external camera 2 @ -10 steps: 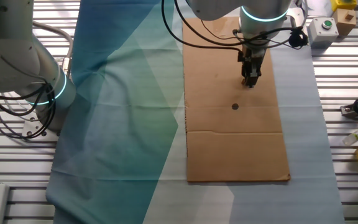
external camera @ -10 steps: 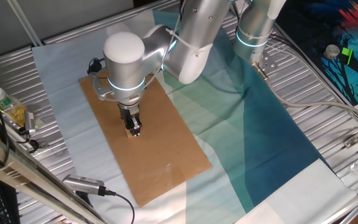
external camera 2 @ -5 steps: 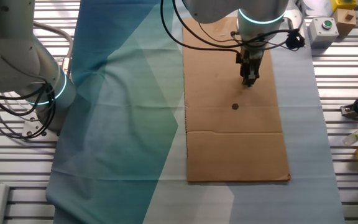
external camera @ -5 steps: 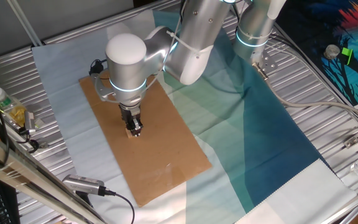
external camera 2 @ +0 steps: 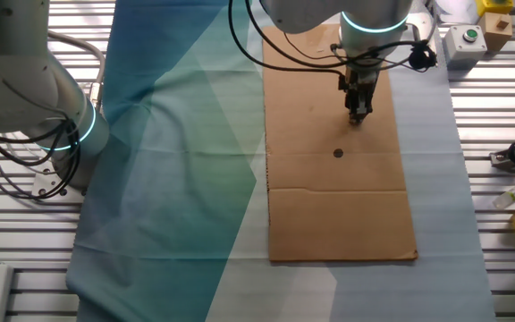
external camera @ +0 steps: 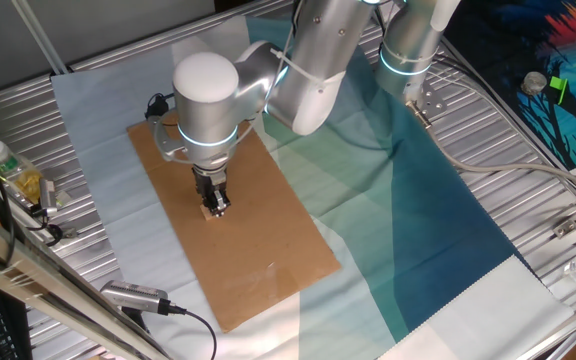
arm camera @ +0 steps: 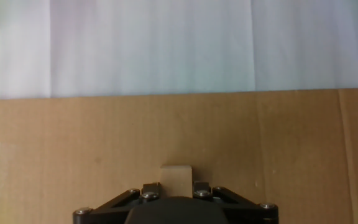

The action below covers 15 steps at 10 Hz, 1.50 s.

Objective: Grab the block and place it at the designated location

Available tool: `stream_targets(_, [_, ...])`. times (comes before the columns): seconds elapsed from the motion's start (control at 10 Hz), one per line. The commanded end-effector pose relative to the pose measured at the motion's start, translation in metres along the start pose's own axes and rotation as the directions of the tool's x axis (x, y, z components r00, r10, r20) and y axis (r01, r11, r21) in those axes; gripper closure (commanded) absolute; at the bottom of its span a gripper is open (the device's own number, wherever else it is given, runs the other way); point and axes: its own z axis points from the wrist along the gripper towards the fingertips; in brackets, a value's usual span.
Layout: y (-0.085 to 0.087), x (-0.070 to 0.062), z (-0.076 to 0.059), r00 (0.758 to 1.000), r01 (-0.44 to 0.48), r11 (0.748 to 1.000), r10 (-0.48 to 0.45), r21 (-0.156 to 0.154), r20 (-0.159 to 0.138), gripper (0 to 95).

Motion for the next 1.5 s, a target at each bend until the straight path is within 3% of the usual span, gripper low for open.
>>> stream_targets(0.1, [0.000,-0.002,-0.002,1.000,0.002,1.000,-0.002,0.004,0.002,95.0])
stream_targets(0.8, [-0.004,-0.005,-0.010,1.000,0.014,1.000,-0.014,0.020,-0.003,95.0])
stream_targets(1.3, [-0.017,0.000,-0.023,0.999,0.051,0.998,-0.050,0.022,-0.016,95.0])
stream_targets(1.5, [-0.030,0.001,-0.028,0.997,0.079,0.997,-0.078,0.016,-0.024,95.0])
